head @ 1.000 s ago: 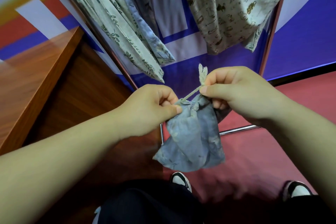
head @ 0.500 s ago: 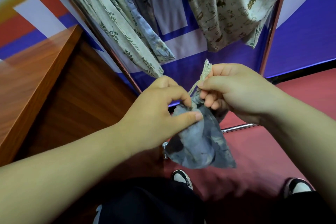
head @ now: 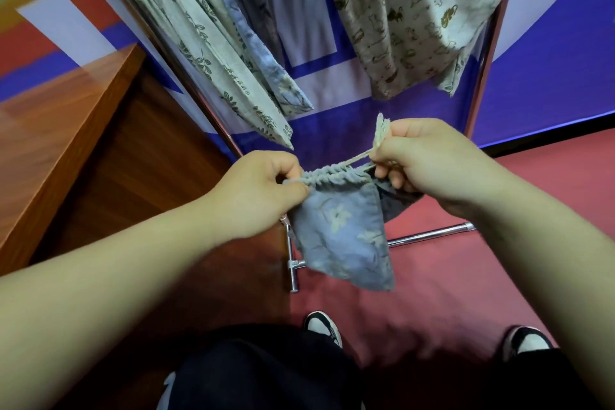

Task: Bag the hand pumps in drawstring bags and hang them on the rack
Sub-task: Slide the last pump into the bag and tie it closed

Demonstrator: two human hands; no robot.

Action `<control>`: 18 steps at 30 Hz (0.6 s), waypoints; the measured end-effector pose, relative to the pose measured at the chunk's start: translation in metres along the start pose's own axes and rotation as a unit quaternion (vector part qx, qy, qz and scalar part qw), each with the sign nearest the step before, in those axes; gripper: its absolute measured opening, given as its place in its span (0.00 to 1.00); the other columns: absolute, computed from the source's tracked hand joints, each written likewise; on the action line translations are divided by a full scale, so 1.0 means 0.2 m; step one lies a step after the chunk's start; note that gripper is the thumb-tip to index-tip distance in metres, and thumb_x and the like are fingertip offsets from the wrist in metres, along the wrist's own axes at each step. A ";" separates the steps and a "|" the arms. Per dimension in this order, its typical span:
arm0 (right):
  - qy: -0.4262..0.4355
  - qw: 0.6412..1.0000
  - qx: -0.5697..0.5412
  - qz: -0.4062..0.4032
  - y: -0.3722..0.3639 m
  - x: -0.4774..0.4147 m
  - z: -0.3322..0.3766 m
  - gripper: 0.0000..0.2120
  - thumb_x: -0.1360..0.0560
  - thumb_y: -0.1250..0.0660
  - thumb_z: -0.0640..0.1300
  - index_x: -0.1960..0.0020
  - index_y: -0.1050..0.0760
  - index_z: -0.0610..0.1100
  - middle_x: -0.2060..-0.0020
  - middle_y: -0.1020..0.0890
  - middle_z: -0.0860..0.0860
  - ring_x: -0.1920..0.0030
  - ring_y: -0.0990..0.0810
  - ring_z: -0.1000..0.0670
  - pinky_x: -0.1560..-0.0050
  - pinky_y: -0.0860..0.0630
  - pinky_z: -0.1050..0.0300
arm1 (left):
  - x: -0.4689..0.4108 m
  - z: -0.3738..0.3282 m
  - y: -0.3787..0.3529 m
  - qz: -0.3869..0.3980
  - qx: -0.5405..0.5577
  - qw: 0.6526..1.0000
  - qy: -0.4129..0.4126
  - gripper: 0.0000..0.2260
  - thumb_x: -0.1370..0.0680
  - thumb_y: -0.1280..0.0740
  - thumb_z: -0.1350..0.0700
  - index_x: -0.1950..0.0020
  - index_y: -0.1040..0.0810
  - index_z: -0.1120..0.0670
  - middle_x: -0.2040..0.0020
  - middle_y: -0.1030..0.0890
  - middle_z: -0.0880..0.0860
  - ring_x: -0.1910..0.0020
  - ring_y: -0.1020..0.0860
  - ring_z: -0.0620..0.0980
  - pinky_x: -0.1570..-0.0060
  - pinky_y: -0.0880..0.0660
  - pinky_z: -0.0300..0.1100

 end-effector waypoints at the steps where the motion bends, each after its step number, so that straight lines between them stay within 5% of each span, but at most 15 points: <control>1: -0.005 1.000 -0.004 0.008 -0.01 0.00 -0.01 0.10 0.26 0.34 0.38 0.66 0.25 0.44 0.71 0.20 0.47 0.74 0.29 0.51 0.72 0.37 0.59 | 0.00 0.01 -0.01 0.003 0.000 1.000 -0.002 0.08 0.33 0.32 0.49 0.66 0.27 0.52 0.62 0.19 0.59 0.64 0.23 0.57 0.57 0.22 0.56; 3: -0.012 0.999 -0.015 0.027 -0.04 0.00 -0.01 0.09 0.27 0.33 0.39 0.66 0.25 0.44 0.71 0.20 0.46 0.72 0.28 0.49 0.72 0.35 0.58 | 0.02 0.01 -0.02 0.022 -0.003 1.000 -0.015 0.04 0.32 0.31 0.53 0.62 0.25 0.50 0.64 0.21 0.55 0.67 0.25 0.51 0.61 0.24 0.49; 7: -0.016 0.998 -0.040 0.052 -0.08 0.01 -0.02 0.10 0.24 0.35 0.36 0.65 0.25 0.42 0.71 0.20 0.47 0.74 0.27 0.51 0.75 0.32 0.62 | 0.06 -0.02 -0.05 0.029 -0.033 0.996 -0.076 0.06 0.29 0.24 0.50 0.55 0.19 0.45 0.57 0.18 0.47 0.56 0.20 0.44 0.51 0.25 0.41; 11: -0.030 0.994 -0.069 0.076 -0.11 0.01 -0.02 0.10 0.24 0.35 0.35 0.64 0.26 0.42 0.71 0.20 0.47 0.75 0.27 0.52 0.74 0.32 0.62 | 0.04 -0.01 -0.04 0.010 -0.046 0.996 -0.080 0.07 0.31 0.24 0.47 0.55 0.17 0.45 0.54 0.19 0.46 0.51 0.20 0.43 0.46 0.24 0.45; 15: -0.038 0.990 -0.094 0.098 -0.14 0.02 -0.01 0.09 0.23 0.36 0.35 0.62 0.26 0.42 0.70 0.20 0.47 0.75 0.26 0.54 0.75 0.32 0.63 | 0.04 -0.02 -0.02 -0.021 -0.051 0.994 -0.091 0.09 0.30 0.22 0.53 0.53 0.19 0.47 0.52 0.21 0.45 0.51 0.22 0.40 0.49 0.28 0.36; 18: -0.041 0.987 -0.109 0.113 -0.15 0.02 -0.01 0.10 0.23 0.37 0.34 0.62 0.26 0.41 0.70 0.21 0.46 0.76 0.26 0.54 0.75 0.32 0.64 | 0.06 -0.06 -0.02 -0.034 -0.065 0.991 -0.111 0.12 0.31 0.23 0.47 0.52 0.20 0.47 0.53 0.22 0.44 0.51 0.24 0.39 0.52 0.33 0.28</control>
Point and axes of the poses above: each hand's wrist, its own x-axis away from the middle knuckle, its own y-axis out of the back of the hand, z = x × y, the point moved 1 cm from there along -x, towards the middle knuckle
